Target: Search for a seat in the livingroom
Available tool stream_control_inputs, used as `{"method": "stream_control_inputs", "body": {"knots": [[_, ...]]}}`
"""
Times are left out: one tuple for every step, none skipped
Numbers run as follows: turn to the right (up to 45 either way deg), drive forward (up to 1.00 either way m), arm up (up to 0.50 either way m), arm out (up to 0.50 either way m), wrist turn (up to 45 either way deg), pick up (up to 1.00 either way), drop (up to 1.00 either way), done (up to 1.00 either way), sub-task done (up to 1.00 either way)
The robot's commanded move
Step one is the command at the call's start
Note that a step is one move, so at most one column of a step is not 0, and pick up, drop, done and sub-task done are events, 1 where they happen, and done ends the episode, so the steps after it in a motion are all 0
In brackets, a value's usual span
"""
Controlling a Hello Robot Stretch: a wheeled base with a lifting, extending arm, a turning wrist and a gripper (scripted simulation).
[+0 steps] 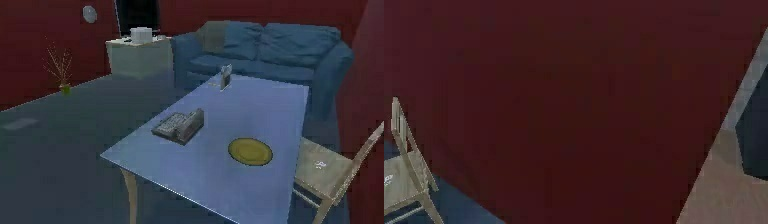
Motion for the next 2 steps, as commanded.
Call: {"method": "stream_control_inputs", "body": {"knots": [[33.0, 0.0, 0.0, 0.0, 0.0, 0.0, 0.0, 0.0, 0.0], [0.0, 0.0, 0.0, 0.0, 0.0, 0.0, 0.0, 1.0, 0.0]]}}
